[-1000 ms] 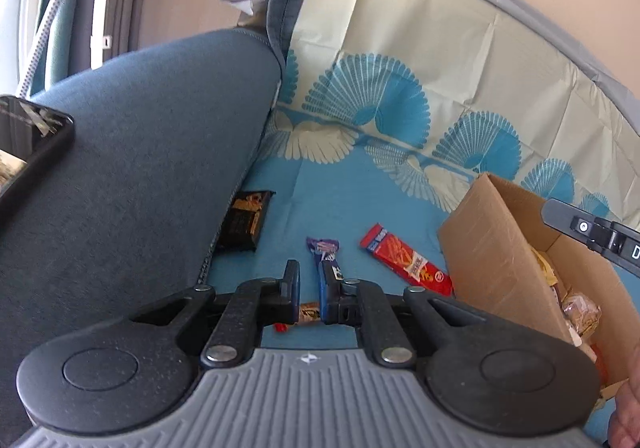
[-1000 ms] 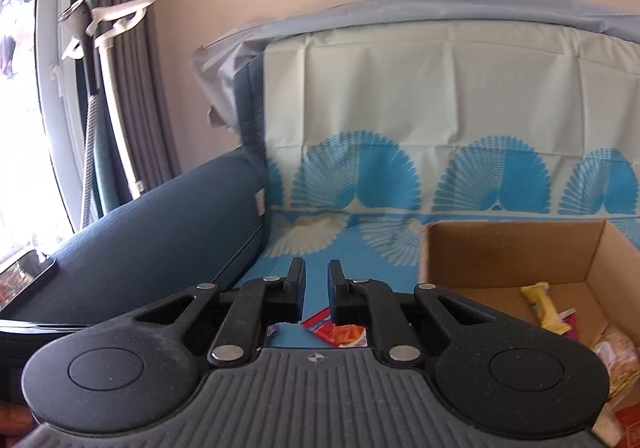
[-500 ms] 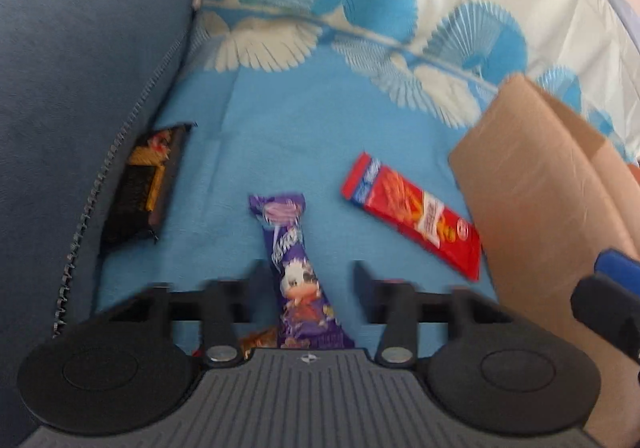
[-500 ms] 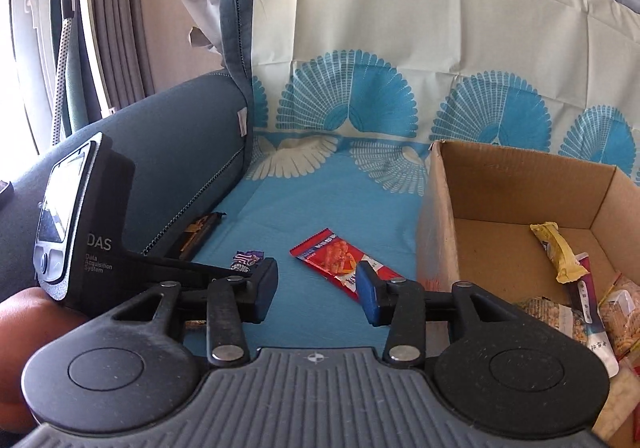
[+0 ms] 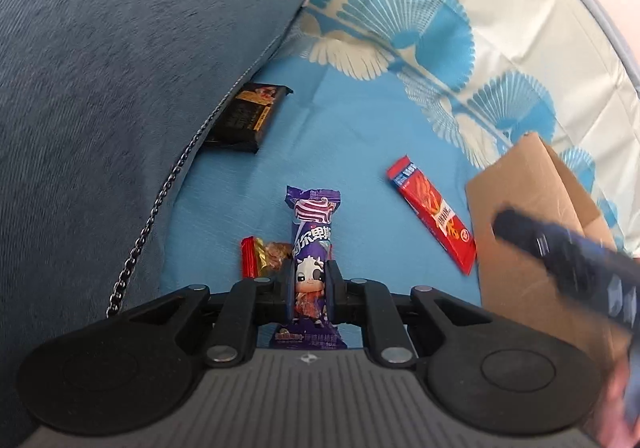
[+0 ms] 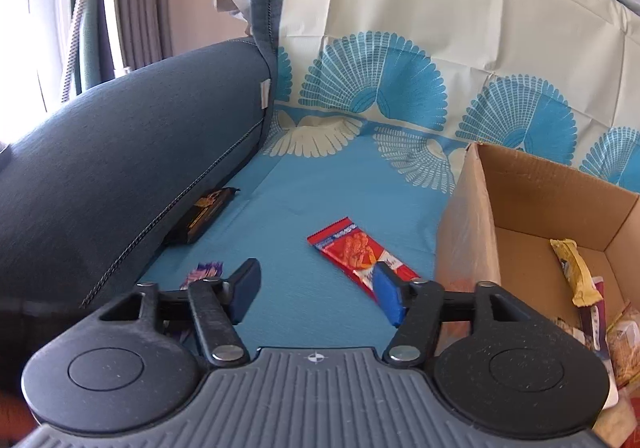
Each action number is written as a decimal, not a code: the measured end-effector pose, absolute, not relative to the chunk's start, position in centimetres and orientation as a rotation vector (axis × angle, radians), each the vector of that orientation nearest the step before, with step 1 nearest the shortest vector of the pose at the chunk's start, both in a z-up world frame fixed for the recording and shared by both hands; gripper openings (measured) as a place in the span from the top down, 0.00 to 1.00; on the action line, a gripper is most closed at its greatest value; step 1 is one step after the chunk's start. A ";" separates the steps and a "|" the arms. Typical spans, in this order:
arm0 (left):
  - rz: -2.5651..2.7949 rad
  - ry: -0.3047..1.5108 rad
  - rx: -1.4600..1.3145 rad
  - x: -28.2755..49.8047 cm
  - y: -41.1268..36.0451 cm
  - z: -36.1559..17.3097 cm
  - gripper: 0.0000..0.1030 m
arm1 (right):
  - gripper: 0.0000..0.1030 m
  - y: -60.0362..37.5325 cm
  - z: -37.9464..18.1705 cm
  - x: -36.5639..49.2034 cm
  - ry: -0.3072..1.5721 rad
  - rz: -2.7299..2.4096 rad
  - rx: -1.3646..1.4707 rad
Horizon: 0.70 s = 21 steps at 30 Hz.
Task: Organize snacks
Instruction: 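Grasp the purple cow-print candy with left tool while right grasps red strip packet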
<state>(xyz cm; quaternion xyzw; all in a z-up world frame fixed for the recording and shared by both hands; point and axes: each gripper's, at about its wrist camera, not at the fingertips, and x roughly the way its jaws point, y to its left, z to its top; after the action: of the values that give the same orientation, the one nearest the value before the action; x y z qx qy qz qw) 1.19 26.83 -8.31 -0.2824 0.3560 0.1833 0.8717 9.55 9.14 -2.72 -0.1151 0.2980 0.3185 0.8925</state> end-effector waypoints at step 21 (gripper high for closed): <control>0.312 0.708 -0.644 0.5 27.7 -8.3 0.84 | 0.31 19.8 -10.4 23.4 1.086 0.672 -0.602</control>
<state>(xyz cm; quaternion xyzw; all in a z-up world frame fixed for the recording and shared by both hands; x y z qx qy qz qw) 0.52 27.67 -8.33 -0.3085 0.3393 0.1497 0.8759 23.40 19.80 -10.39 -0.2768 0.4990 0.3090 0.7609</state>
